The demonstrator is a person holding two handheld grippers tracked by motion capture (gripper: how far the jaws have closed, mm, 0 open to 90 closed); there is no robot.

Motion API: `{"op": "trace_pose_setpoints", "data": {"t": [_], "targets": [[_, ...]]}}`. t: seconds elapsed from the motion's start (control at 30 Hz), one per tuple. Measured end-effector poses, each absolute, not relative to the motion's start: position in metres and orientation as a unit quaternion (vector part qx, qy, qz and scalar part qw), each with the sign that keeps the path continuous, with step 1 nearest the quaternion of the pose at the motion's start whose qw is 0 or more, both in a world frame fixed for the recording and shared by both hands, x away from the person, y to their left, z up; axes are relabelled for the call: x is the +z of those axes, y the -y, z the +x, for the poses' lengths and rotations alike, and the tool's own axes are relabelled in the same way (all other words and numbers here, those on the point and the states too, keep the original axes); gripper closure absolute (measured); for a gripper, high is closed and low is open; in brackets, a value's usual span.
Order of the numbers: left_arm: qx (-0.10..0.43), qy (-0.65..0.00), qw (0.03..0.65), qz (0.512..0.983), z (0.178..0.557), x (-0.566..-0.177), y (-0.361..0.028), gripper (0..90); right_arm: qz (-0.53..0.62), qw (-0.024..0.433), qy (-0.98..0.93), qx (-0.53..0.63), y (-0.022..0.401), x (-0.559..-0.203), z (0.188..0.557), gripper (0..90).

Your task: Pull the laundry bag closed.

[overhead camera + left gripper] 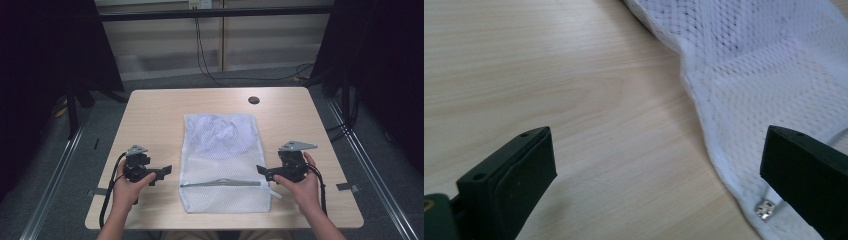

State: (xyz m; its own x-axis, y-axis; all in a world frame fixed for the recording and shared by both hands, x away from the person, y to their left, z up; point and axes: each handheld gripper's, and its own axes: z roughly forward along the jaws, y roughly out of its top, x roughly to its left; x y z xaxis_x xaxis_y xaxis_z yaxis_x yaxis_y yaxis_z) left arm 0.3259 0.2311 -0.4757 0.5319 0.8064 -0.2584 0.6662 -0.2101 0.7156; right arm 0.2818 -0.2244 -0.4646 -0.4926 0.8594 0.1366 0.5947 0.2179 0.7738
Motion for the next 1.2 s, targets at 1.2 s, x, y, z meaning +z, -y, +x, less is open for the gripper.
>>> {"op": "trace_pose_setpoints", "data": {"t": [1.2], "targets": [[0.046, -0.475, 0.433, 0.765, 0.316, -0.469, -0.248, 0.8, 0.419, 0.038, -0.801, 0.426, 0.066, -0.466, 0.298, 25.3]]}}
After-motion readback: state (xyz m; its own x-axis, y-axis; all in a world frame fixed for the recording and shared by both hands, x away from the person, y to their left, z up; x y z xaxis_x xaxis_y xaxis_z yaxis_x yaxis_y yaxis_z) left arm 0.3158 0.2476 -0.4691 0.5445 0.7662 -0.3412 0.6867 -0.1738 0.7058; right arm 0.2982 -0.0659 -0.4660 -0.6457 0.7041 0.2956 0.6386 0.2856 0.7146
